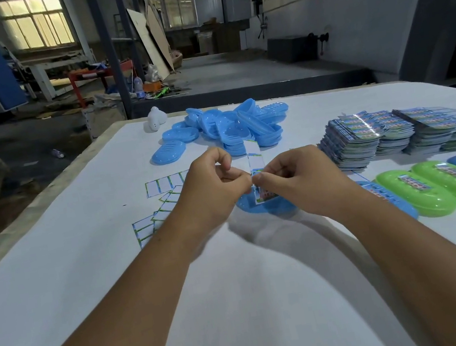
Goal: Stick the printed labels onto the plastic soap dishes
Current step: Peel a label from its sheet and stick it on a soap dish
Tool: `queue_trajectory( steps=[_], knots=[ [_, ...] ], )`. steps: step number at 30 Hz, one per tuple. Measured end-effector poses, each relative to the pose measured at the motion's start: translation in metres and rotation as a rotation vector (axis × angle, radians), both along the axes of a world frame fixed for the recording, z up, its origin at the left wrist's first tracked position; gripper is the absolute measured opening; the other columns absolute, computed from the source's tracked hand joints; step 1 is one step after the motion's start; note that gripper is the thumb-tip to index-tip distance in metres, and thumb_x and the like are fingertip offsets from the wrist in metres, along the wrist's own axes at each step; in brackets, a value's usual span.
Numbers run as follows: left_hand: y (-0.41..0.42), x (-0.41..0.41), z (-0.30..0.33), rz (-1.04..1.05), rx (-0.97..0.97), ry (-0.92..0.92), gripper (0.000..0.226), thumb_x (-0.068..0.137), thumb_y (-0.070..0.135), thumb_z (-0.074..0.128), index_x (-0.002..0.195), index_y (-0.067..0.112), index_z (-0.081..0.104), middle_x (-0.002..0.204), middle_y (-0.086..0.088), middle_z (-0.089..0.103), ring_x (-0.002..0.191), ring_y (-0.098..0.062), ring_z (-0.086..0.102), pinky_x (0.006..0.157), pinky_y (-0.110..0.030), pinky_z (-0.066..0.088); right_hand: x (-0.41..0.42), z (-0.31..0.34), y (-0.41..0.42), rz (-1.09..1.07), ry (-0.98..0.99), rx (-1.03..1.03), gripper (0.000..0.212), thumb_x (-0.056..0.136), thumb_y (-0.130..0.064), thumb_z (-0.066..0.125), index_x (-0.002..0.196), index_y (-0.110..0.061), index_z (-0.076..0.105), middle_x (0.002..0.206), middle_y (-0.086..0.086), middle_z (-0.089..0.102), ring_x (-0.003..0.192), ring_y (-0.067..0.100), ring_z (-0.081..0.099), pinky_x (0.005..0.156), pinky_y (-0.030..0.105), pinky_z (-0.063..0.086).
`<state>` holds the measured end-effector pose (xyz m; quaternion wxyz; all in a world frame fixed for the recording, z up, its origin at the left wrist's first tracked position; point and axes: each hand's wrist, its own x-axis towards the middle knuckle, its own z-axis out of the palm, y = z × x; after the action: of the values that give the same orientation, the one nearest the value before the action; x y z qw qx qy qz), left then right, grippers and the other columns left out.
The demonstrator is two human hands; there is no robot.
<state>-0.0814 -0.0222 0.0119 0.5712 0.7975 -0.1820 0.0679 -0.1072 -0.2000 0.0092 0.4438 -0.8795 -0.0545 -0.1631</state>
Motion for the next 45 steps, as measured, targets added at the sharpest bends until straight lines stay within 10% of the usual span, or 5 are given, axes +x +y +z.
queue_trajectory(
  steps=[14, 25, 40, 45],
  knots=[
    [-0.009, -0.008, 0.001, 0.020, -0.012, -0.025, 0.028, 0.070, 0.024, 0.066, 0.061, 0.039, 0.044, 0.085, -0.020, 0.071, 0.084, -0.042, 0.067, 0.083, -0.058, 0.055, -0.007, 0.006, 0.009, -0.110, -0.042, -0.074, 0.020, 0.076, -0.031, 0.065, 0.058, -0.031, 0.073, 0.049, -0.006, 0.062, 0.042, 0.006, 0.044, 0.047, 0.022, 0.035],
    [-0.008, -0.001, -0.002, 0.123, -0.019, -0.081, 0.016, 0.084, 0.023, 0.066, 0.077, 0.036, 0.073, 0.066, 0.021, 0.068, 0.052, 0.001, 0.057, 0.052, -0.010, 0.042, -0.001, 0.004, 0.005, -0.100, 0.019, 0.075, 0.027, 0.083, -0.028, 0.061, 0.071, -0.007, 0.073, 0.060, 0.015, 0.061, 0.053, 0.013, 0.043, 0.053, 0.027, 0.035],
    [-0.001, 0.006, 0.002, 0.208, -0.091, -0.022, 0.027, 0.086, 0.007, 0.070, 0.092, 0.033, 0.073, 0.087, 0.009, 0.074, 0.081, -0.016, 0.072, 0.077, -0.028, 0.059, 0.005, 0.003, -0.007, -0.174, 0.104, 0.147, 0.027, 0.082, -0.028, 0.064, 0.060, -0.014, 0.072, 0.072, 0.014, 0.071, 0.056, 0.018, 0.047, 0.054, 0.031, 0.039],
    [0.002, 0.007, 0.005, 0.246, -0.144, 0.023, 0.033, 0.088, 0.006, 0.064, 0.086, 0.038, 0.071, 0.086, 0.019, 0.067, 0.071, -0.004, 0.070, 0.054, -0.015, 0.052, 0.003, 0.005, -0.009, -0.210, 0.064, -0.061, 0.029, 0.082, -0.024, 0.059, 0.061, -0.005, 0.067, 0.049, 0.005, 0.056, 0.045, 0.012, 0.038, 0.046, 0.023, 0.033]
  ],
)
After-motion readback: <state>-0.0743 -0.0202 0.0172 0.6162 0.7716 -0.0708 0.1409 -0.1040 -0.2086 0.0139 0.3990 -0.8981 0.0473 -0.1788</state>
